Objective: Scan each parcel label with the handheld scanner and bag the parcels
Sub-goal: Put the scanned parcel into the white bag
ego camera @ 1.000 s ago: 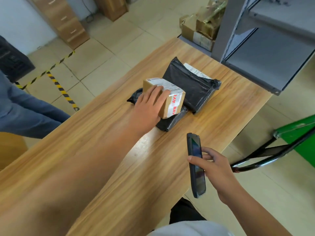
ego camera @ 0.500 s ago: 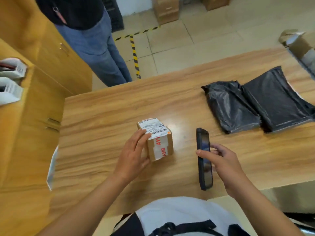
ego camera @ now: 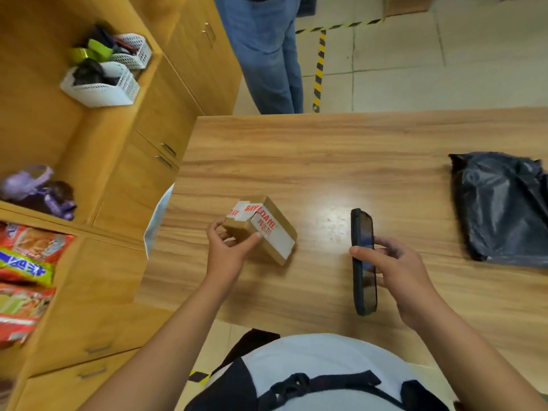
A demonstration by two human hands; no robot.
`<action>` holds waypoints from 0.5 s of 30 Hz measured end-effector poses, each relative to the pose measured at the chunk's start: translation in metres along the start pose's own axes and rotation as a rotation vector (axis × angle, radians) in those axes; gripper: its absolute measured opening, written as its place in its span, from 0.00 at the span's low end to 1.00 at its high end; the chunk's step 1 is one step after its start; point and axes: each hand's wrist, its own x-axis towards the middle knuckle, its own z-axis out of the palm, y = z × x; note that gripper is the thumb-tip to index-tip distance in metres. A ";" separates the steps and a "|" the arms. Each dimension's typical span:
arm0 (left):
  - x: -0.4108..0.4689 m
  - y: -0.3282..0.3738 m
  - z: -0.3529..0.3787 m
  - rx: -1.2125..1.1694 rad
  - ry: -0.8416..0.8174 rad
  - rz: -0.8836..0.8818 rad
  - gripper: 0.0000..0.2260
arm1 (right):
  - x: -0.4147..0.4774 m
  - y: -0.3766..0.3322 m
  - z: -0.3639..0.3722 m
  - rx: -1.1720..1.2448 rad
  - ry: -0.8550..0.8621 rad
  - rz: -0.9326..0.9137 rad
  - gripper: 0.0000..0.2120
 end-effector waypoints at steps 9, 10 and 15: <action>0.016 0.022 0.006 0.601 0.053 -0.055 0.35 | 0.001 0.003 -0.001 -0.018 0.001 0.009 0.20; 0.018 0.023 0.011 0.601 0.038 -0.056 0.32 | 0.001 0.003 -0.002 -0.014 0.004 0.011 0.20; 0.015 0.036 0.040 0.665 -0.039 0.013 0.24 | 0.001 0.004 -0.007 0.019 0.019 0.005 0.15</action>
